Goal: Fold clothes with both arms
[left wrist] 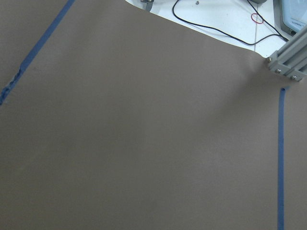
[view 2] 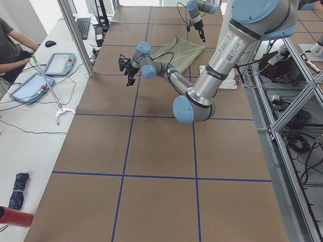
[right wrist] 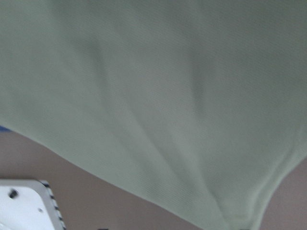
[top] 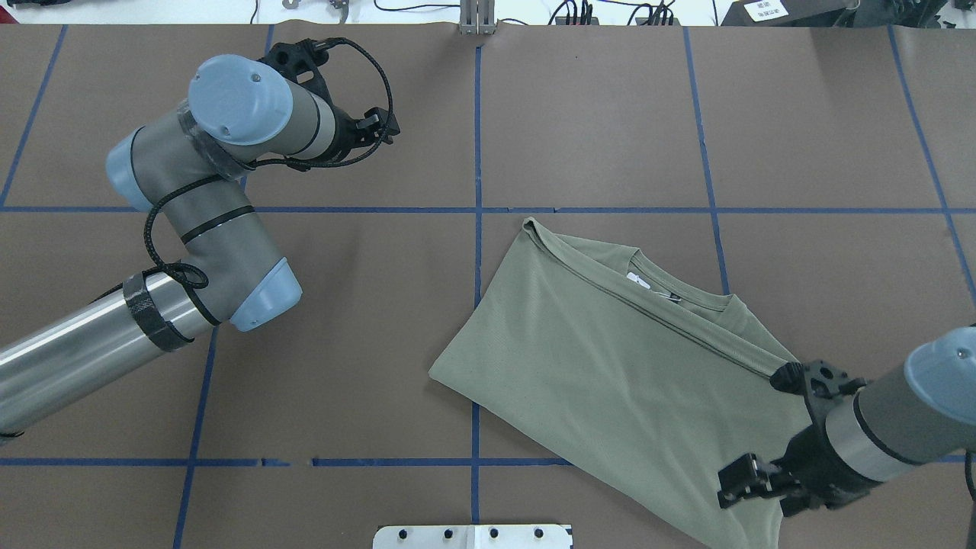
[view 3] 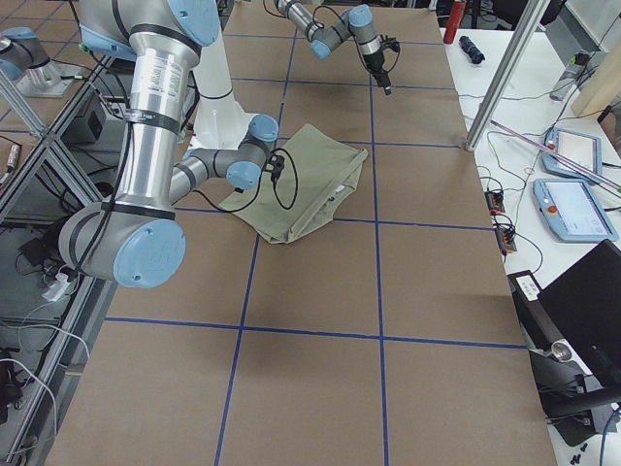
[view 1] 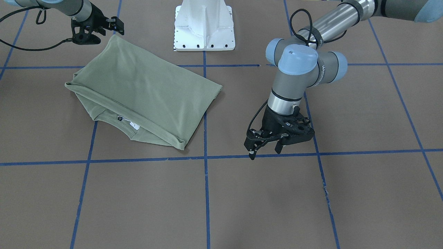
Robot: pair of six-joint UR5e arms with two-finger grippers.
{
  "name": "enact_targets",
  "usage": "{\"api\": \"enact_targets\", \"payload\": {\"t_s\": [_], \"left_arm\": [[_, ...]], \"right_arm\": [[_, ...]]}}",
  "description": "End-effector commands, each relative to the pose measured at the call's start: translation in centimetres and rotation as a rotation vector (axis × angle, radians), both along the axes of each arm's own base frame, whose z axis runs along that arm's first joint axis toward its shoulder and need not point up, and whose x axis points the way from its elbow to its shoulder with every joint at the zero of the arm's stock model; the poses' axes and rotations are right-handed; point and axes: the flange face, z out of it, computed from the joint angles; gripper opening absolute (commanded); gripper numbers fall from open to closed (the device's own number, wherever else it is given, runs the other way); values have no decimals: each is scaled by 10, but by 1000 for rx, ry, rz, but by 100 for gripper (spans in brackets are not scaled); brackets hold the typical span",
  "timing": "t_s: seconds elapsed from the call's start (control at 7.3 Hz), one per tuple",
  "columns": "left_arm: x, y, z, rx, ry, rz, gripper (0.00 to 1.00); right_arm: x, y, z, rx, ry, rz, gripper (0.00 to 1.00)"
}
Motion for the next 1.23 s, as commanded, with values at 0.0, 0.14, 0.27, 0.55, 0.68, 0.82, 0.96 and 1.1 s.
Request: {"api": "enact_targets", "payload": {"t_s": [0.0,0.14,0.27,0.55,0.68,0.82,0.96,1.1], "left_arm": [[31,94,-28,-37,85,150,100],[62,143,-32,-140,119,193,100],[88,181,-34,-252,151,198,100],[133,248,-16,-392,143,192,100],[135,247,-14,-391,139,178,100],[140,246,-9,-397,127,173,100],[141,245,-10,-397,128,171,100],[141,243,-10,-390,127,161,98]], "right_arm": [[25,-104,-43,92,-78,268,100],[34,-125,-45,112,-76,329,100],[40,-154,-57,130,-88,389,100],[37,-177,-52,125,-75,414,100],[37,-177,-53,128,-79,414,100],[36,-176,-53,127,-77,413,100],[36,-177,-53,128,-79,414,100],[35,-178,-50,124,-74,414,100]]}}
